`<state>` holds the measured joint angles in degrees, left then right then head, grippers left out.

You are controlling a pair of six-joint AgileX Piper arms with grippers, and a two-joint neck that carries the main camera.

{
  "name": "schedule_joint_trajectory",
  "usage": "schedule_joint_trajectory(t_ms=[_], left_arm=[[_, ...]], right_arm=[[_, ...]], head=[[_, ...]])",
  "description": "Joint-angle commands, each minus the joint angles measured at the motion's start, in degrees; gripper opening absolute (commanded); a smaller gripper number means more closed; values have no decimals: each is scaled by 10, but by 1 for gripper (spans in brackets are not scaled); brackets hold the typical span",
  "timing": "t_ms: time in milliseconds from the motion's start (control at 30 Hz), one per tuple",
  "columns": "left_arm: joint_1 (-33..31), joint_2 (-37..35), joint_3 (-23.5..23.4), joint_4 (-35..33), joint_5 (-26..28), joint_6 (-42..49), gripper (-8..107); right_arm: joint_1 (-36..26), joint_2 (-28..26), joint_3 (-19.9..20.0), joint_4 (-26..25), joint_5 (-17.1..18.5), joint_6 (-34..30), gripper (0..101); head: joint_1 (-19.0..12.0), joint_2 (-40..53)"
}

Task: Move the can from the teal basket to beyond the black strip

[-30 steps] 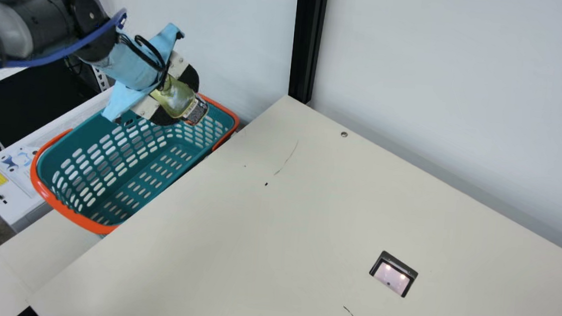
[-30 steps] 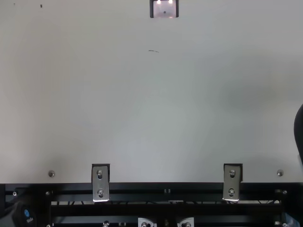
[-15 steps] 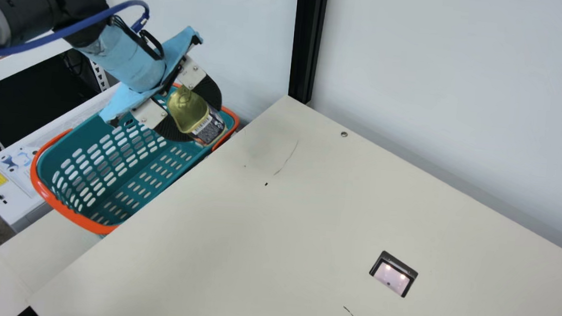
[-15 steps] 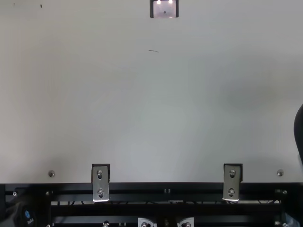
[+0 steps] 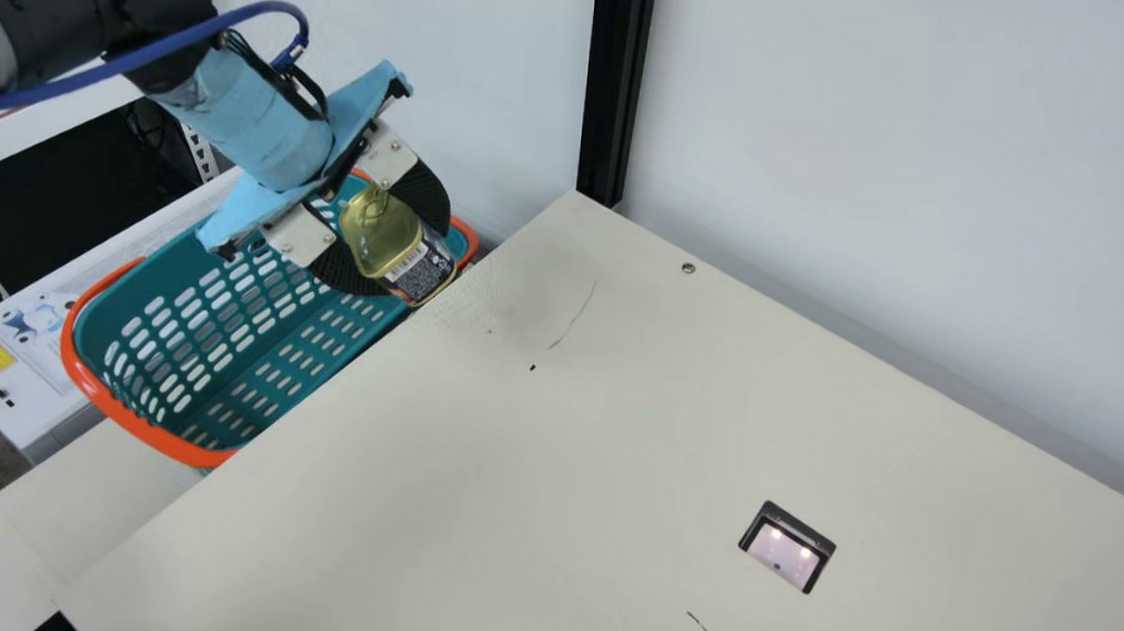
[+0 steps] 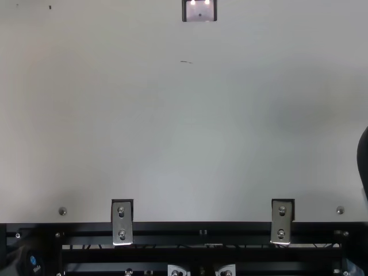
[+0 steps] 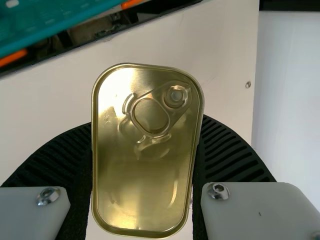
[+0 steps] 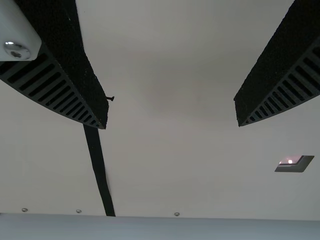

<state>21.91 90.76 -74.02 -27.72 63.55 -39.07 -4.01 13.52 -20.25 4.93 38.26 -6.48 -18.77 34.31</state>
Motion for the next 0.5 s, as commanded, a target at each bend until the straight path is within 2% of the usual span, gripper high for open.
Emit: schedule_joint_trajectory(t_ms=[0,67,467], left_arm=[[2,-1,-2,-22,39,9,10],[2,-2,3,-38,64,21,10],[-54,-16,137,-95,64,120,10]], right_arm=[[0,0,0,0,0,0,101],[0,0,0,0,0,0,101],[0,0,0,0,0,0,101]], head=[[-22,10],[-22,10],[-22,10]])
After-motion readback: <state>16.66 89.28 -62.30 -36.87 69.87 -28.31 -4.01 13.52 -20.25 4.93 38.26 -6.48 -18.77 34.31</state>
